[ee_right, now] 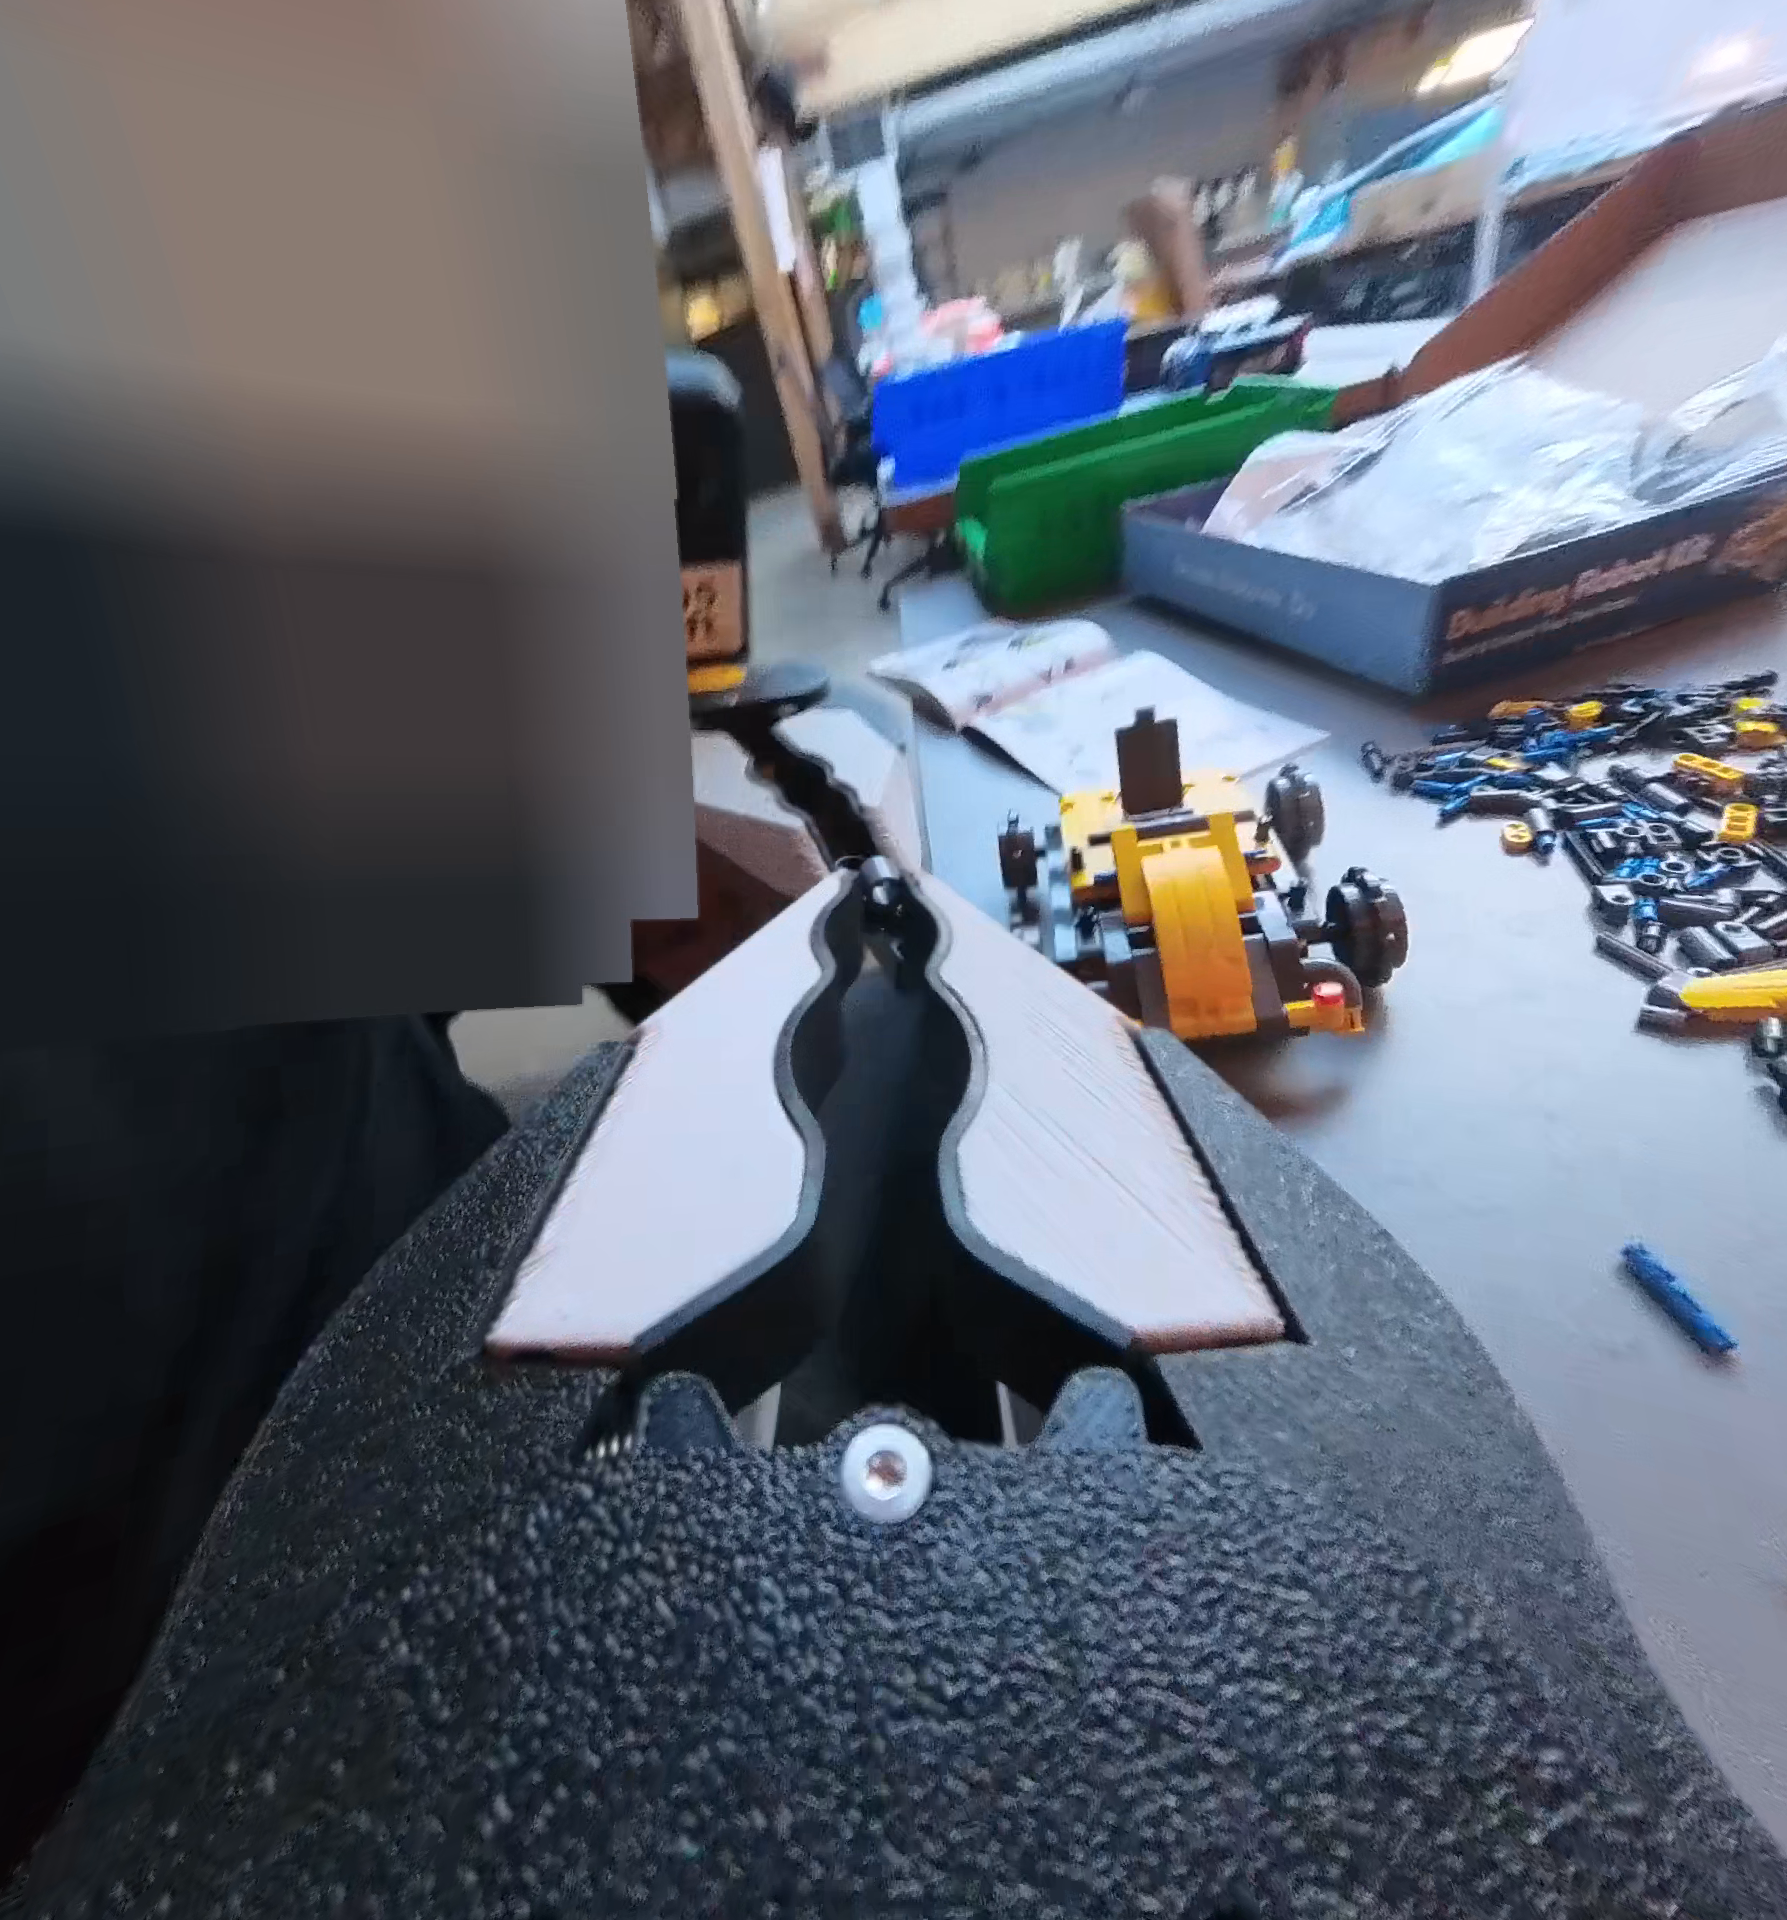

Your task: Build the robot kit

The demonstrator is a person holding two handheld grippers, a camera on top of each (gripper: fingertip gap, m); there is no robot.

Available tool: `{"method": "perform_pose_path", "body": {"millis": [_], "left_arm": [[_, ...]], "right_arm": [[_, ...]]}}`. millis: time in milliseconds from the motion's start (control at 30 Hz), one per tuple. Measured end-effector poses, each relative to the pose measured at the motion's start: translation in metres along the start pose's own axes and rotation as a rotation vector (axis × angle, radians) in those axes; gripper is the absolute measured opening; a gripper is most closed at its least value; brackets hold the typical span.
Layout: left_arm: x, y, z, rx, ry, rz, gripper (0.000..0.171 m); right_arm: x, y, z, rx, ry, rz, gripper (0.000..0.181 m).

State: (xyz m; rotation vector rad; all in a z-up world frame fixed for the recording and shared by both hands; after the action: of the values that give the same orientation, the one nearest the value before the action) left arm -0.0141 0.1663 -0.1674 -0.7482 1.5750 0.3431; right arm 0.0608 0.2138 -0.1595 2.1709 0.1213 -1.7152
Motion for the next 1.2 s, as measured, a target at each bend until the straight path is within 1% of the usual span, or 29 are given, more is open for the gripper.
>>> {"method": "perform_pose_path", "body": {"millis": [67, 133, 200, 233, 267, 300, 333, 367, 400, 467, 500, 533, 600, 667, 700, 733, 833, 900, 967, 1067, 1200], "left_arm": [[-0.002, 0.003, 0.001, -0.073, -0.048, -0.027, 0.006], [-0.006, 0.009, 0.001, -0.121, -0.079, -0.066, 0.006], [-0.007, 0.014, 0.004, -0.149, -0.087, -0.093, 0.006], [-0.006, 0.015, 0.005, -0.163, -0.082, -0.085, 0.005], [0.004, 0.013, 0.009, -0.17, -0.006, -0.059, 0.005], [0.015, 0.01, 0.012, -0.184, 0.024, -0.028, 0.005], [0.025, 0.007, 0.014, -0.178, 0.044, -0.024, 0.005], [0.031, 0.004, 0.017, -0.149, 0.054, -0.029, 0.005], [0.031, 0.004, 0.019, -0.132, 0.072, -0.019, 0.005], [0.02, 0.011, 0.021, -0.181, 0.076, 0.072, 0.005], [0.018, 0.014, 0.024, -0.195, 0.111, 0.091, 0.005], [0.02, 0.019, 0.028, -0.214, 0.151, 0.087, 0.005], [0.032, 0.026, 0.038, -0.243, 0.212, 0.068, 0.005], [0.055, 0.029, 0.047, -0.246, 0.324, 0.058, 0.005], [0.065, 0.029, 0.05, -0.261, 0.384, 0.078, 0.005], [0.071, 0.029, 0.051, -0.277, 0.418, 0.109, 0.005], [0.073, 0.029, 0.054, -0.32, 0.455, 0.18, 0.005], [0.073, 0.031, 0.058, -0.341, 0.468, 0.193, 0.005], [0.072, 0.033, 0.063, -0.353, 0.496, 0.184, 0.005], [0.072, 0.033, 0.068, -0.333, 0.527, 0.155, 0.015], [0.075, 0.035, 0.058, -0.359, 0.547, 0.164, 0.024]], "right_arm": [[-0.001, -0.005, 0.002, 0.036, -0.097, 0.078, 0.004], [0.0, -0.012, 0.004, 0.048, -0.208, 0.199, 0.004], [0.0, -0.019, 0.005, 0.052, -0.316, 0.304, 0.003], [-0.001, -0.022, 0.001, 0.053, -0.391, 0.354, 0.005], [-0.006, -0.031, -0.012, 0.052, -0.507, 0.426, 0.004], [-0.012, -0.042, -0.031, 0.055, -0.595, 0.476, 0.004], [-0.015, -0.049, -0.043, 0.083, -0.596, 0.463, 0.003], [-0.014, -0.051, -0.044, 0.133, -0.507, 0.401, 0.004], [-0.01, -0.051, -0.038, 0.182, -0.373, 0.336, 0.005], [0.003, -0.05, -0.028, 0.236, -0.165, 0.26, 0.005], [0.01, -0.05, -0.026, 0.24, -0.083, 0.233, 0.005], [0.015, -0.049, -0.026, 0.223, -0.031, 0.211, 0.005], [0.029, -0.047, -0.026, 0.189, 0.06, 0.195, 0.006], [0.052, -0.05, -0.028, 0.223, 0.193, 0.193, 0.006], [0.06, -0.049, -0.028, 0.225, 0.236, 0.19, 0.006], [0.066, -0.047, -0.029, 0.23, 0.273, 0.181, 0.006], [0.073, -0.045, -0.03, 0.282, 0.336, 0.151, 0.006], [0.068, -0.046, -0.025, 0.291, 0.337, 0.146, 0.006], [0.07, -0.05, -0.02, 0.313, 0.385, 0.143, 0.006], [0.073, -0.055, -0.018, 0.357, 0.446, 0.128, 0.006], [0.073, -0.057, -0.025, 0.39, 0.465, 0.131, 0.006]]}}
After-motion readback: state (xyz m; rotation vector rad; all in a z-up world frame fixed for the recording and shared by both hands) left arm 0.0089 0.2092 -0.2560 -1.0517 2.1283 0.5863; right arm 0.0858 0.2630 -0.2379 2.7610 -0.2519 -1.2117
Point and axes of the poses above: each gripper's, where its closed fingertips meet, z out along the fingers, x out of its underside, y = z × x across the jaws, the point moved 5 cm from there along -z, back along the fingers, and after that the axes turned 8 degrees about y, right-handed, at the moved point
